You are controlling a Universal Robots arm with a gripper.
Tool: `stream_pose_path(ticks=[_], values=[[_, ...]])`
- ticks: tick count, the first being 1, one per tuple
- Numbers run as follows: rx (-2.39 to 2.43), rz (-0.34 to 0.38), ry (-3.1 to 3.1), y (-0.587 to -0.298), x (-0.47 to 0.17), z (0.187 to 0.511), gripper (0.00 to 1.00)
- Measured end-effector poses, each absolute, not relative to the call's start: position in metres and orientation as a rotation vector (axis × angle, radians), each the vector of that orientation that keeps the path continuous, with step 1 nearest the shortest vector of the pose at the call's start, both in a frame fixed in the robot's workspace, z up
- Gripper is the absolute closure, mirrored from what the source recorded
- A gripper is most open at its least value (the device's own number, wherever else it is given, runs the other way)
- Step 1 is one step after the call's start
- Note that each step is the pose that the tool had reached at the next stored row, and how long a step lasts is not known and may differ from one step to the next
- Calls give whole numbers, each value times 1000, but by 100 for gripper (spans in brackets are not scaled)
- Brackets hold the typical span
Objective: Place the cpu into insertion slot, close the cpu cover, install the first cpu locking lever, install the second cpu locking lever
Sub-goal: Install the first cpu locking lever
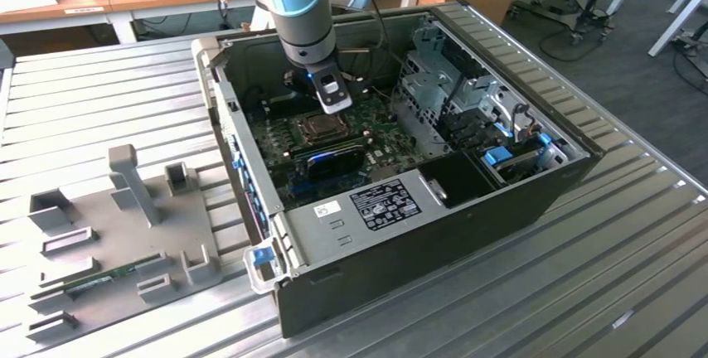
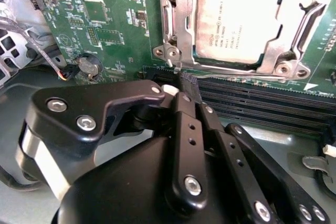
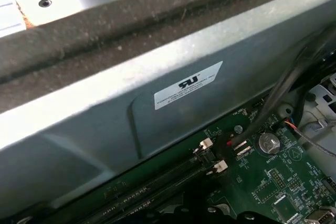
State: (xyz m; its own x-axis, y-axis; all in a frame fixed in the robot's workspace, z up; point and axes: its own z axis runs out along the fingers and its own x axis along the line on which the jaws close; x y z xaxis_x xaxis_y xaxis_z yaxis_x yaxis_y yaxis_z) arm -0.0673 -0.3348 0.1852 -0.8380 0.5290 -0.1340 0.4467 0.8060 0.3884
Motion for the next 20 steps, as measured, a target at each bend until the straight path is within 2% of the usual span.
stream_pose_path(ticks=[20], values=[[762, 507, 2752, -334, -70, 197, 90]])
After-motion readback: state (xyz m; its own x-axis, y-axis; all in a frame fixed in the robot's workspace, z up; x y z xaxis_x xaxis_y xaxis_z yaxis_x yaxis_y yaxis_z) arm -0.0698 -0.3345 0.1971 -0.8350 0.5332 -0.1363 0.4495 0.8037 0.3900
